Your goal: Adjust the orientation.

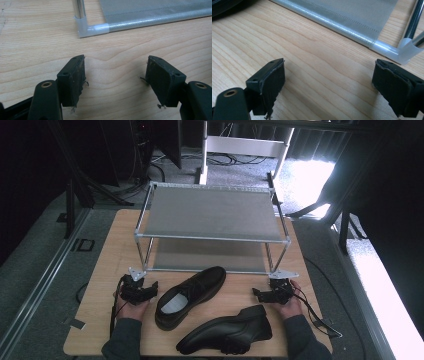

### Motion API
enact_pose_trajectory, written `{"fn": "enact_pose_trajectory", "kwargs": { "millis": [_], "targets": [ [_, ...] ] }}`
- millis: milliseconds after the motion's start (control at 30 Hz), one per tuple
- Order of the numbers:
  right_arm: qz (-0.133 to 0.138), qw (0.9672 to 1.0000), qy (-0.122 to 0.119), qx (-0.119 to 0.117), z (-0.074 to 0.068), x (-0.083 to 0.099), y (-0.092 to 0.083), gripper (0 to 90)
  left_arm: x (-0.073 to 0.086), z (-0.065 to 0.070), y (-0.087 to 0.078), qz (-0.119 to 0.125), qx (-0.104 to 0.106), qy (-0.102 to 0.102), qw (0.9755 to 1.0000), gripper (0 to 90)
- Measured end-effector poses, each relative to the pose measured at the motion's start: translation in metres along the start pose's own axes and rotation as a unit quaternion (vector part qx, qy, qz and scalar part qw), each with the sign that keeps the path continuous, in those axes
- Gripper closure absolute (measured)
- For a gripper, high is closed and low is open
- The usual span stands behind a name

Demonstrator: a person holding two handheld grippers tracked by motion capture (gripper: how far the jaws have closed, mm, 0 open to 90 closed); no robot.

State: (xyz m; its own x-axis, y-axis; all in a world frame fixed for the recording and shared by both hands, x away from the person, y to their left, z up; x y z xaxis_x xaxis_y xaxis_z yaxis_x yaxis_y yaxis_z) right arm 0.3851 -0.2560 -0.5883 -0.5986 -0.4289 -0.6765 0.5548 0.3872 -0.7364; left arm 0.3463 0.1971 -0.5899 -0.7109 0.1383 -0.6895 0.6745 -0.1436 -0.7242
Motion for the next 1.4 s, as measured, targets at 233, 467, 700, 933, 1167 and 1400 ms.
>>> {"fn": "enact_pose_trajectory", "kwargs": {
  "millis": [233,467,700,933,1167,1400],
  "targets": [
    [0.000,1.0000,0.000,0.000,0.000,0.000,0.000,10.9,0.001,-0.001,-0.002,0.001,0.020,0.021,0.9996,39.4],
    [0.000,1.0000,0.000,0.000,0.000,0.000,0.000,11.0,0.000,0.002,-0.008,-0.008,0.051,0.029,0.9983,50.0],
    [0.000,1.0000,0.001,0.001,0.000,0.000,0.000,11.1,-0.013,0.017,-0.036,0.027,0.115,0.049,0.9918,54.2],
    [0.000,1.0000,0.001,0.001,0.000,0.000,0.000,11.2,-0.031,0.033,-0.068,0.065,0.175,0.074,0.9797,56.7],
    [0.000,1.0000,0.001,0.001,0.000,0.000,0.000,11.3,-0.033,0.053,-0.085,0.065,0.191,0.120,0.9720,59.3],
    [0.000,1.0000,0.002,0.001,0.000,0.000,0.000,11.3,-0.029,0.063,-0.085,0.043,0.209,0.155,0.9645,61.3]
  ]
}}
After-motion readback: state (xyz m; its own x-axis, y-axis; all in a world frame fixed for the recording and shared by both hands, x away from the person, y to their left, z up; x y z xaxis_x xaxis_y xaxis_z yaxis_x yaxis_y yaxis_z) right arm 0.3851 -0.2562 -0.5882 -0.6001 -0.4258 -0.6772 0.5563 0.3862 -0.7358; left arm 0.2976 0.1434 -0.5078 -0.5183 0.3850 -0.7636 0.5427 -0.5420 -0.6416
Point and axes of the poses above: each handheld gripper's, and its own axes: y roughly forward along the jaws, x roughly out of its underside, z roughly to its right, the point moved 4 cm from there along y, roughly forward along the jaws, and after that the axes turned 3 degrees about -z, right-handed, at the moved point
